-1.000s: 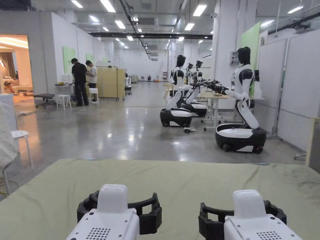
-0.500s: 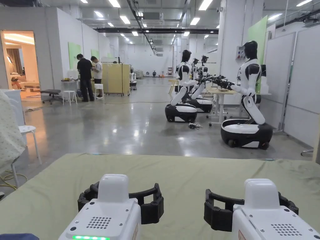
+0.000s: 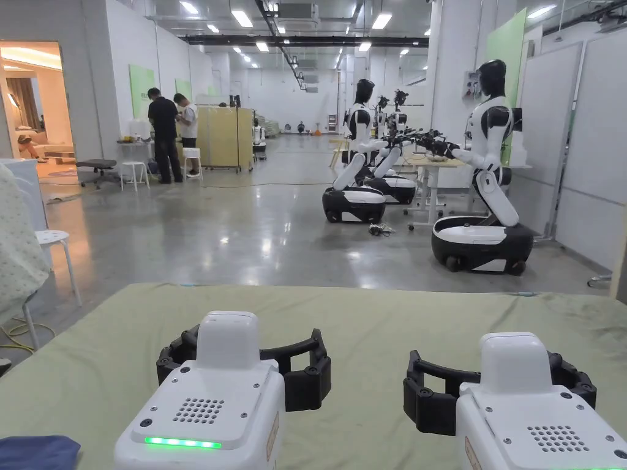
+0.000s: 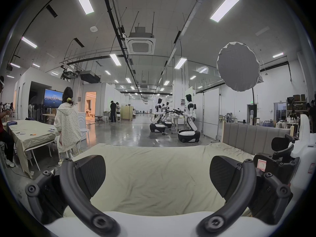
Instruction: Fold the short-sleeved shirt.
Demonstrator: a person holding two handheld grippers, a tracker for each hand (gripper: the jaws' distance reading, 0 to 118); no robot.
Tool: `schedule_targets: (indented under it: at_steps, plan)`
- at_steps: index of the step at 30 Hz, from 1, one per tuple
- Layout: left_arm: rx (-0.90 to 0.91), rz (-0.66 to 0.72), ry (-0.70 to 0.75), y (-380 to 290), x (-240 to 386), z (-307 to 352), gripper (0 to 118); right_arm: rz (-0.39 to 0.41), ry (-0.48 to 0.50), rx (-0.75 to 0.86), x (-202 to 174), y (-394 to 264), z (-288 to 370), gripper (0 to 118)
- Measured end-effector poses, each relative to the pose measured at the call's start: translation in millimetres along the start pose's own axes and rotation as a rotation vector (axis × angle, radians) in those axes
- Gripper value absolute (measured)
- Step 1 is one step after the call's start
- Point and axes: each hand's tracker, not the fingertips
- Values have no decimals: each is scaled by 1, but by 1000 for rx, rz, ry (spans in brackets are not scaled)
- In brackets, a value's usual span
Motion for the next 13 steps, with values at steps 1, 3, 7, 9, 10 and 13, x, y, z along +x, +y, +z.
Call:
schedule_targets:
  at_steps: [1,3,7,9,10,13]
  plan:
    - [-2,2,-2,0,0,0,118,0,-6,0,0,-1,-1,118]
    - [-3,3,-4,0,0,1,118,-16,-15,-3,1,-1,-1,118]
    - [-5,3,-1,-2,-1,1,118,-44,-24,-10,3,-1,-4,118]
    - [-7,1,0,-3,-1,1,118,-51,-35,-13,5,-1,-7,118]
    - [-7,1,1,-3,-2,1,118,-57,-38,-15,6,-2,-8,118]
    - [-11,0,1,-3,-2,1,118,-74,-38,-3,9,-5,-6,118]
